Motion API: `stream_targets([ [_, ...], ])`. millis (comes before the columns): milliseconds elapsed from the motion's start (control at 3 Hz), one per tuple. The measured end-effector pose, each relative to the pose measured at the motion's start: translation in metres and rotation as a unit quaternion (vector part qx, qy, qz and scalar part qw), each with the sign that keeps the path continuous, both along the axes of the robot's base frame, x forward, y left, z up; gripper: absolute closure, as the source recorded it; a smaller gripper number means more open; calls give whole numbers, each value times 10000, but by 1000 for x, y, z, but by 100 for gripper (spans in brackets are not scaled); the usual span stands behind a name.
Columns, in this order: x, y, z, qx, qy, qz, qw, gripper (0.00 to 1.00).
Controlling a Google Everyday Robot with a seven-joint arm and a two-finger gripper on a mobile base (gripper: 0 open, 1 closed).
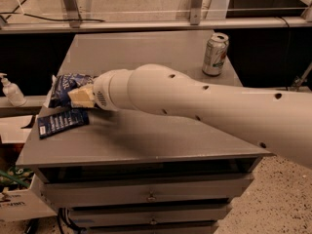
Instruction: Move blue chip bag near rxbar blueberry
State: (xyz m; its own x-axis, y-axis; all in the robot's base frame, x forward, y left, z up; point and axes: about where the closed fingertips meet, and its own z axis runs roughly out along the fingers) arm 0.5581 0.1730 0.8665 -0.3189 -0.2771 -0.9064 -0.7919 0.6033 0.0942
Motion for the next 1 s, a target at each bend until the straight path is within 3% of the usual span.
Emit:
stream_targets([
  [333, -4, 1, 4, 93, 55, 5, 9999, 0],
  [667, -2, -1, 12, 363, 35, 75, 9993, 0],
  [1000, 1, -13, 14, 750, -33, 367, 9965, 0],
])
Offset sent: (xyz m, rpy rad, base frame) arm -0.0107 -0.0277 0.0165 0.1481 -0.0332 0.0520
